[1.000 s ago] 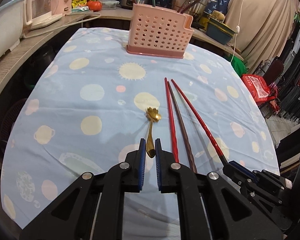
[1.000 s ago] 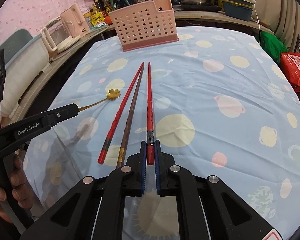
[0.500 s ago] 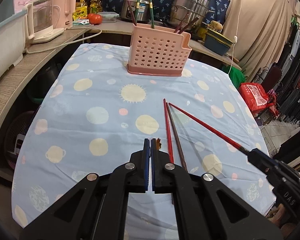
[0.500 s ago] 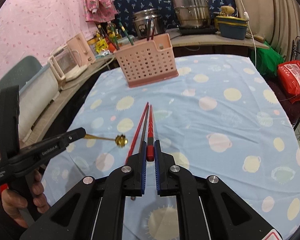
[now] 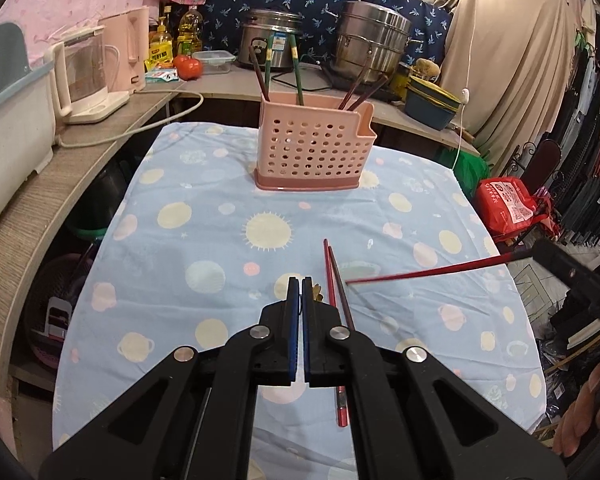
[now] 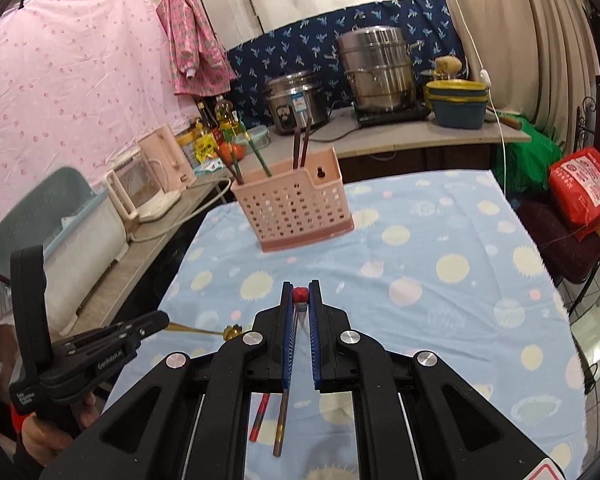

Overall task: Organize utensils
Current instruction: 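Lift and carry the gold spoon and red chopstick over the basket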

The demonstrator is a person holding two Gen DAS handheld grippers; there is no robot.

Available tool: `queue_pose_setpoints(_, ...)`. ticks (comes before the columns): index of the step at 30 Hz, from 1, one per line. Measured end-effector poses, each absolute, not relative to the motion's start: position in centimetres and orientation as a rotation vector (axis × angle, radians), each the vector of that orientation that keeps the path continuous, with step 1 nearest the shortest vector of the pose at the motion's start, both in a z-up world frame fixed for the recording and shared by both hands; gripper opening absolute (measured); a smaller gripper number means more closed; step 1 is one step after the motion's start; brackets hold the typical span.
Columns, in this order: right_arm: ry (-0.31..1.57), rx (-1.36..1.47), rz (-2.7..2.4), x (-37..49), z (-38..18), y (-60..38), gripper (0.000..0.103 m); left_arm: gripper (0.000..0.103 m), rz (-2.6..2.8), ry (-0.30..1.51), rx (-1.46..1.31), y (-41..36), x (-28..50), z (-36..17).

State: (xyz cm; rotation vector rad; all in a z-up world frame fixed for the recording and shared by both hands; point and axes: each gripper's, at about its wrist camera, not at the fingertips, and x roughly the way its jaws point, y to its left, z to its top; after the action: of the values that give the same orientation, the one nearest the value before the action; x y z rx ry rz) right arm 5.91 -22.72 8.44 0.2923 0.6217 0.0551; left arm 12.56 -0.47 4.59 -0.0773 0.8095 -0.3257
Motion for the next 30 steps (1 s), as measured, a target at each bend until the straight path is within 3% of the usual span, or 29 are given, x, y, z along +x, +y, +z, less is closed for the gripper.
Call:
queue_pose_setpoints(15,0.492,0.262,0.015,11.0,14.8,-24.7,0.007,0.001,-0.318,0.702,-0.003,-1.1,16.8,10.8)
queue_pose_setpoints(30,0.331,0.239,-0.043,22.0,21.8,-27.2,0.007,0.001,-0.269,0.558,0.025,-2.5,27.6,18.3)
